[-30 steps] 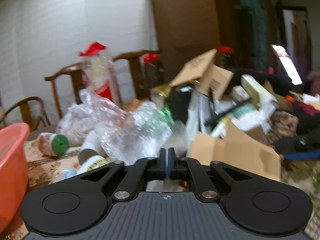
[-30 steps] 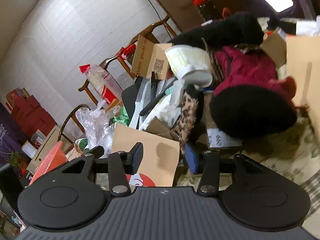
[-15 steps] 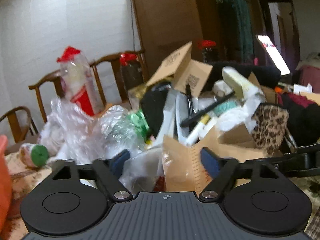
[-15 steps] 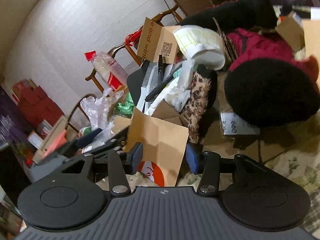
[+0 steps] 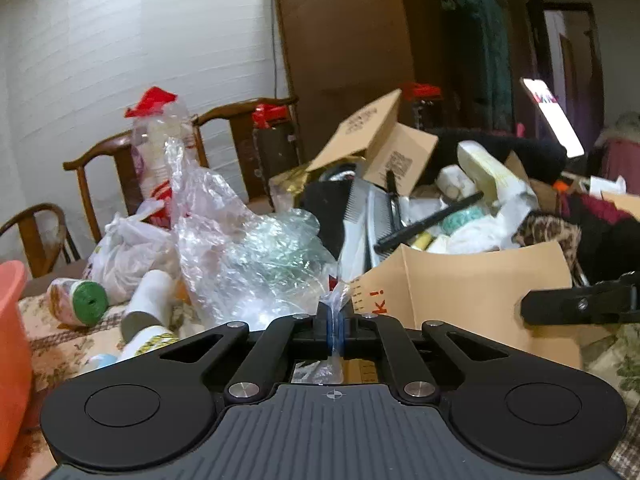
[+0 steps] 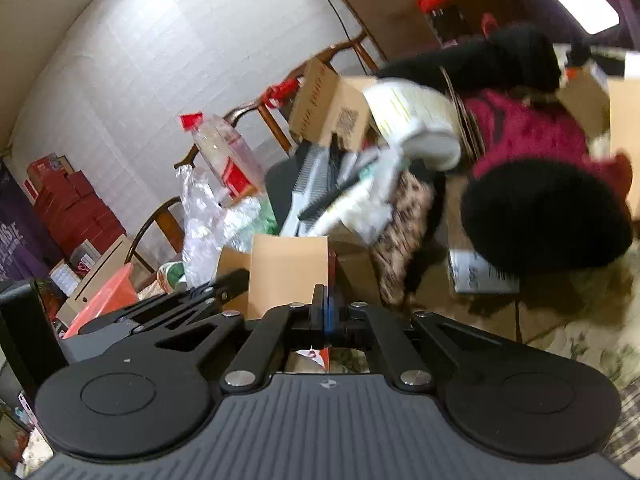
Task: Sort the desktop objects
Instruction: 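Carry the cardboard sheet with the right tool to the pink basin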
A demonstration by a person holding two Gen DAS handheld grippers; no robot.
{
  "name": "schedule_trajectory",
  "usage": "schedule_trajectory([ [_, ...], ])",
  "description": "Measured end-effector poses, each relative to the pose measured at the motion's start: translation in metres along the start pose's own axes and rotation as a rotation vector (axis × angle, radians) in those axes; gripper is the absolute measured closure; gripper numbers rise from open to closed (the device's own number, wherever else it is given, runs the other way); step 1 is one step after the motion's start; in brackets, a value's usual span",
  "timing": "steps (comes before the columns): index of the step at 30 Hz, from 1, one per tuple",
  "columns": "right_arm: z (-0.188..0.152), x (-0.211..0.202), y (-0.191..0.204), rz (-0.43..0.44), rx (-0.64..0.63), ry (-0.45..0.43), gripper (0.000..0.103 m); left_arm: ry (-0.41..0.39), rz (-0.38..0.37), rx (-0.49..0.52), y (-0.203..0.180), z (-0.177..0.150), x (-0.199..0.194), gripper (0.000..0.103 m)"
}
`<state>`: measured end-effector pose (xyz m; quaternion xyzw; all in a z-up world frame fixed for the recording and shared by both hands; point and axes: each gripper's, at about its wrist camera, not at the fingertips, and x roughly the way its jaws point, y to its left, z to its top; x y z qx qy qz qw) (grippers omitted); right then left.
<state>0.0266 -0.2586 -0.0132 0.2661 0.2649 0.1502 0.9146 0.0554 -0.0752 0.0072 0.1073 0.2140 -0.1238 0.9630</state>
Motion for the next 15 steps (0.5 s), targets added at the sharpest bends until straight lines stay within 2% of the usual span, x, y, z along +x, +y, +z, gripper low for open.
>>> schedule_trajectory([
  [15, 0.015, -0.027, 0.041, 0.048, -0.060, -0.087, 0.103, -0.119, 0.031, -0.012, 0.021, 0.032, -0.054, 0.103],
])
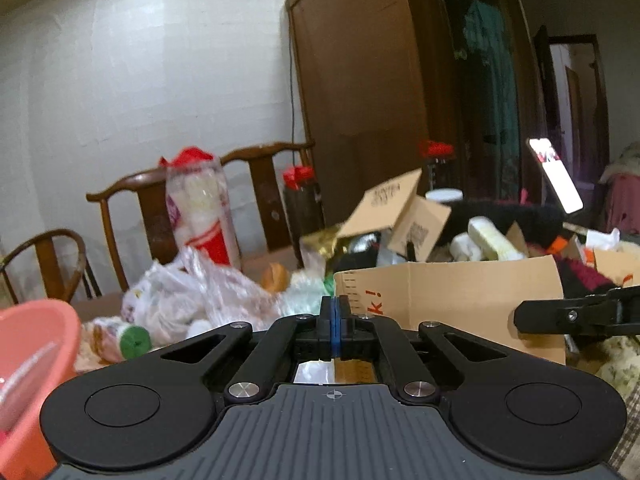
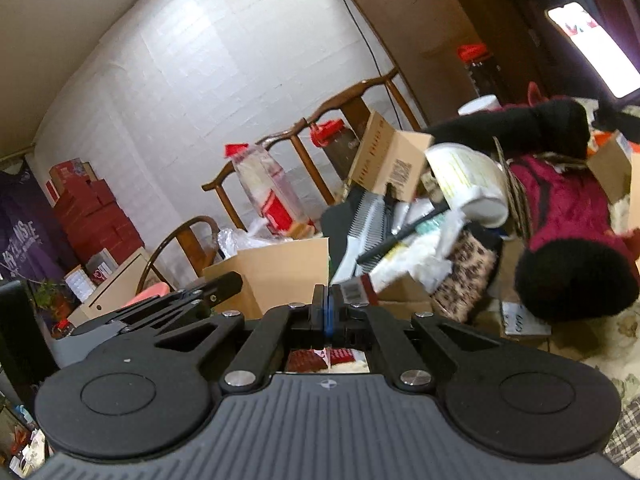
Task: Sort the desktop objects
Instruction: 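Carry the cardboard sheet with the right tool to the pink basin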
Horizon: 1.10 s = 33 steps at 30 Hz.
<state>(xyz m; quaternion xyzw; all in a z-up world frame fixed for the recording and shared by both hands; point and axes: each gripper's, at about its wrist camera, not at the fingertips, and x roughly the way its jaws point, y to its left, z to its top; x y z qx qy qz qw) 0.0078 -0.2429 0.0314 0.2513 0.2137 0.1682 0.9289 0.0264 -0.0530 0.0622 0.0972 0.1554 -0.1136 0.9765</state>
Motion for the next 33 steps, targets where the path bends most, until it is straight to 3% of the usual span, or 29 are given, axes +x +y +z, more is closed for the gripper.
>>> schedule_trajectory([
  [17, 0.005, 0.003, 0.052, 0.056, -0.062, -0.028, 0.103, -0.069, 0.079, -0.018, 0.043, 0.016, -0.042, 0.103],
  [33, -0.008, 0.063, 0.192, 0.272, -0.191, 0.045, 0.103, -0.095, 0.349, -0.101, 0.178, 0.009, -0.109, 0.103],
])
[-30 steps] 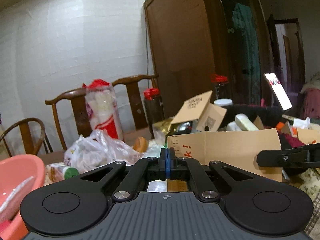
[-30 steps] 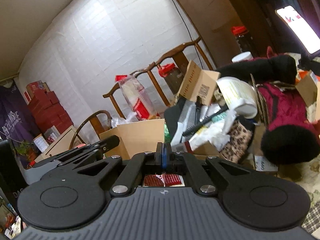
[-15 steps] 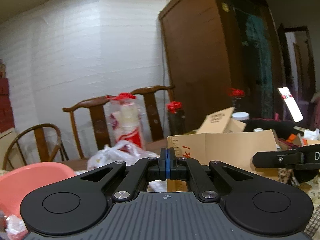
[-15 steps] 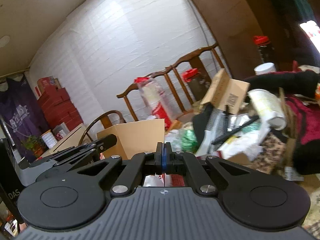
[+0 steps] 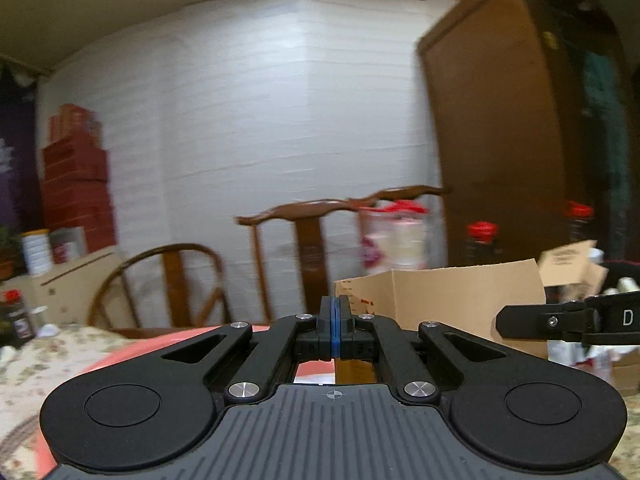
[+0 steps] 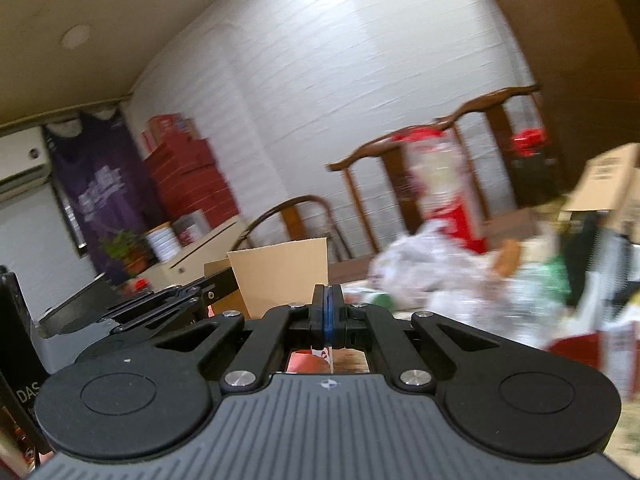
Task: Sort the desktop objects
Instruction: 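Carry the cardboard sheet with the right tool to the pink basin, then open the right tool to drop the cardboard into the basin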
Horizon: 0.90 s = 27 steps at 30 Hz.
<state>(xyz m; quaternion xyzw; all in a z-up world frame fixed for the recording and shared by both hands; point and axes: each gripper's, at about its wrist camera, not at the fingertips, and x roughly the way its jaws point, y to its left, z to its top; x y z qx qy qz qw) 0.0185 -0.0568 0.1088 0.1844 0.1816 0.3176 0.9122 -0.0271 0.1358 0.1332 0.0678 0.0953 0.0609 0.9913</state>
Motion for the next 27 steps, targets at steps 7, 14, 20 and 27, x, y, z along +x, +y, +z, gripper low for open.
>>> schedule_trajectory([
  [7, -0.002, 0.051, 0.059, 0.099, -0.056, 0.056, 0.103, 0.008, 0.117, -0.033, 0.069, -0.003, -0.006, 0.103],
  [14, -0.014, 0.097, 0.104, 0.151, -0.098, 0.121, 0.103, 0.035, 0.192, -0.065, 0.125, -0.013, 0.000, 0.103],
  [20, -0.024, 0.128, 0.122, 0.151, -0.115, 0.167, 0.103, 0.071, 0.219, -0.086, 0.151, -0.026, 0.009, 0.103],
  [27, -0.037, 0.152, 0.122, 0.107, -0.121, 0.213, 0.103, 0.097, 0.222, -0.095, 0.161, -0.035, 0.021, 0.103],
])
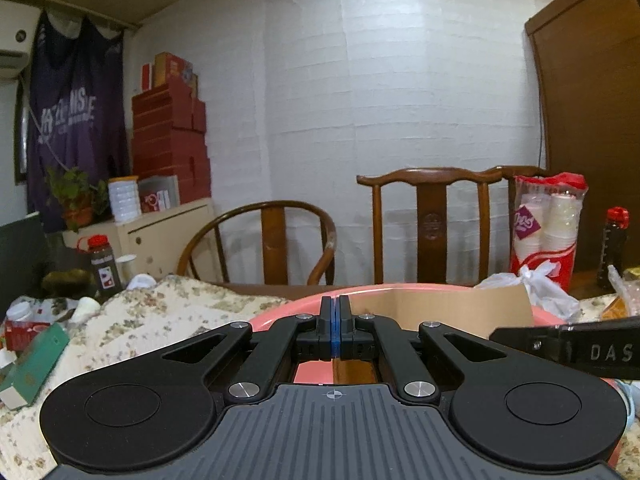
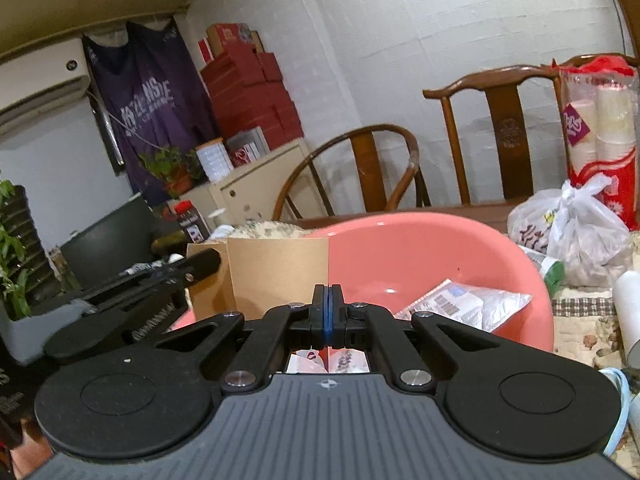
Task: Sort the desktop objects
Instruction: 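Open the right tool to drop the cardboard into the basin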
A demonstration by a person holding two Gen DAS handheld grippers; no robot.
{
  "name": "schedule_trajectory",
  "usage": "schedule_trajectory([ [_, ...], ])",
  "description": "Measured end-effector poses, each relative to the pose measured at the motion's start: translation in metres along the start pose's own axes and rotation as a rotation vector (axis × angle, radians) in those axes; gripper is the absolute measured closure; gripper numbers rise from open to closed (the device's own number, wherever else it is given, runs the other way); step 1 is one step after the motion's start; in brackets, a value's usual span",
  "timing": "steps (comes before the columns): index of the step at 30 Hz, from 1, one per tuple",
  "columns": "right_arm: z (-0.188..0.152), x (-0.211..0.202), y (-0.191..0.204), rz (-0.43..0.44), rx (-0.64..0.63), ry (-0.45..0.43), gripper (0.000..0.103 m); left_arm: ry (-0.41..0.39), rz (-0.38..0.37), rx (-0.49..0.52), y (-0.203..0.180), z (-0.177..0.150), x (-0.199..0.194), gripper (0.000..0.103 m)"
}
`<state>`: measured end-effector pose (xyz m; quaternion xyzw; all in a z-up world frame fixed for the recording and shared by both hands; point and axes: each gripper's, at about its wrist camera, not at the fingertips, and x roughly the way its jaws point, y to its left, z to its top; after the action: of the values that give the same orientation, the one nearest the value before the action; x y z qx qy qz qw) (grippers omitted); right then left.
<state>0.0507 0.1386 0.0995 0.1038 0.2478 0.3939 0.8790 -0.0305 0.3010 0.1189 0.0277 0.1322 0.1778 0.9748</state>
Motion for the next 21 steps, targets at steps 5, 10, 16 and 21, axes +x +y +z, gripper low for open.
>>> schedule_trajectory([
  [5, -0.005, 0.005, -0.003, -0.026, 0.014, 0.014, 0.099, 0.004, 0.016, -0.013, 0.006, -0.001, 0.002, 0.077],
  [10, -0.003, -0.005, -0.010, -0.060, 0.056, -0.022, 0.041, -0.038, 0.042, -0.038, 0.010, 0.001, -0.008, 0.016],
  [16, -0.003, -0.016, -0.011, -0.086, 0.046, -0.054, 0.026, -0.076, 0.040, -0.026, 0.002, 0.010, -0.023, 0.014],
  [21, -0.006, -0.035, -0.011, -0.113, 0.025, -0.088, 0.026, -0.099, -0.002, -0.022, -0.015, 0.016, -0.040, 0.014],
])
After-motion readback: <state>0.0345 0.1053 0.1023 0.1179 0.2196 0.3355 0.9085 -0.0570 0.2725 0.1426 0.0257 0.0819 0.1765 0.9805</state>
